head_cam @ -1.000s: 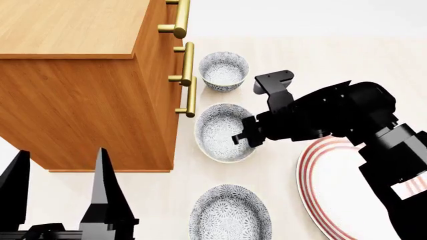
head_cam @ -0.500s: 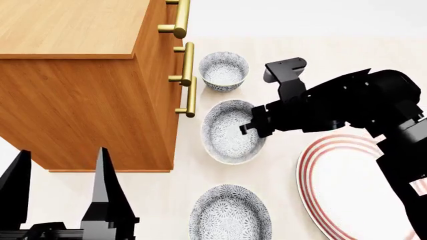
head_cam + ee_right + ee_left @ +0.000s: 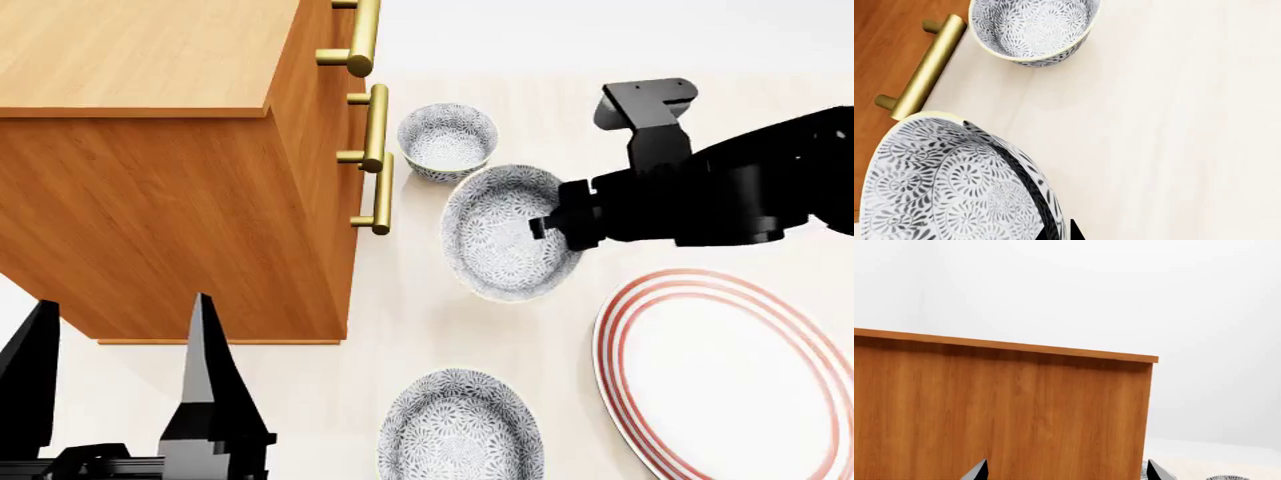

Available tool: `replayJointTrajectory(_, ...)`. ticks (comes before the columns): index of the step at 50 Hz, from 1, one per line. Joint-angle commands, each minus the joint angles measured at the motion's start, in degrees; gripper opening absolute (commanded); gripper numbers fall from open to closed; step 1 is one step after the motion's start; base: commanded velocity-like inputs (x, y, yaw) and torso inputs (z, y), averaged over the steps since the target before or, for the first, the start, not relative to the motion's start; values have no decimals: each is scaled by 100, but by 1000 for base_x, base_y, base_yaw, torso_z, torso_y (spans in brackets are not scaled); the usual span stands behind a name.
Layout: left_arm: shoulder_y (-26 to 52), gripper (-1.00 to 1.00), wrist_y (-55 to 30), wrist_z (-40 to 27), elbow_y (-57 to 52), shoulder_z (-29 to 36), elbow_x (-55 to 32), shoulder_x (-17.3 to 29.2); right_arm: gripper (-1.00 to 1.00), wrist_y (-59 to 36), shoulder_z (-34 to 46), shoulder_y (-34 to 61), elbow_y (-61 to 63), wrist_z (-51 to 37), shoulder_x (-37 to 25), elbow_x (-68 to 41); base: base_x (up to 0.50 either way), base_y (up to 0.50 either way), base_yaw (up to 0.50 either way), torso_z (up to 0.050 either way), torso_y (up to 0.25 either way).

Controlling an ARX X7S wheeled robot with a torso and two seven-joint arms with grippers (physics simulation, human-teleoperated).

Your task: Put the bowl in the middle on the plate.

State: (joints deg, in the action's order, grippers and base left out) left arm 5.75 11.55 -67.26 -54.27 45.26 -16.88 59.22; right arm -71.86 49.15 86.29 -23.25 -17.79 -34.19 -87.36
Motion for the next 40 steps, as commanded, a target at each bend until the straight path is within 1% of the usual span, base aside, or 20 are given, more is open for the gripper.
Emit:
replayJointTrajectory(1, -11, 100, -12, -12, 5, -15, -11, 0, -100, -339, -658, -125, 719, -1130, -826, -1384, 0, 0, 0, 0, 0)
replayJointTrajectory(5, -16, 100, 4, -10, 20, -23, -24, 2, -100, -365, -828, -226, 1025, -1686, -1220, -2117, 0, 0, 0, 0, 0)
replayJointTrajectory(10, 0, 100, -2, 6, 62, -27, -56, -20, -100, -322, -902, -346, 1299, -2108, -1589, -2712, 0, 0, 0, 0, 0)
replayJointTrajectory(17, 30, 100, -34, 34, 97, -26, -92, -57, -100, -245, -962, -516, 1662, -2461, -2111, -3285, 0, 0, 0, 0, 0)
replayJointTrajectory(21, 22, 100, -26, 26, 90, -39, -94, -45, -100, -145, -1051, -728, 1847, -2432, -2388, -3385, 0, 0, 0, 0, 0)
replayJointTrajectory(26, 24, 100, -9, 44, 147, -39, -117, -69, -100, 114, -1247, -1139, 2194, -2340, -2893, -3595, 0, 0, 0, 0, 0)
replayJointTrajectory(35, 38, 100, -17, 69, 188, -42, -145, -101, -100, 357, -1483, -1558, 2443, -2059, -3493, -3584, 0, 0, 0, 0, 0)
replayJointTrajectory(36, 50, 100, -35, 77, 193, -40, -151, -107, -100, 514, -1568, -1682, 2455, -1968, -3632, -3587, 0, 0, 0, 0, 0)
replayJointTrajectory(40, 69, 100, -4, 88, 262, -65, -229, -119, -100, 539, -1618, -1830, 2537, -1822, -3844, -3541, 0, 0, 0, 0, 0)
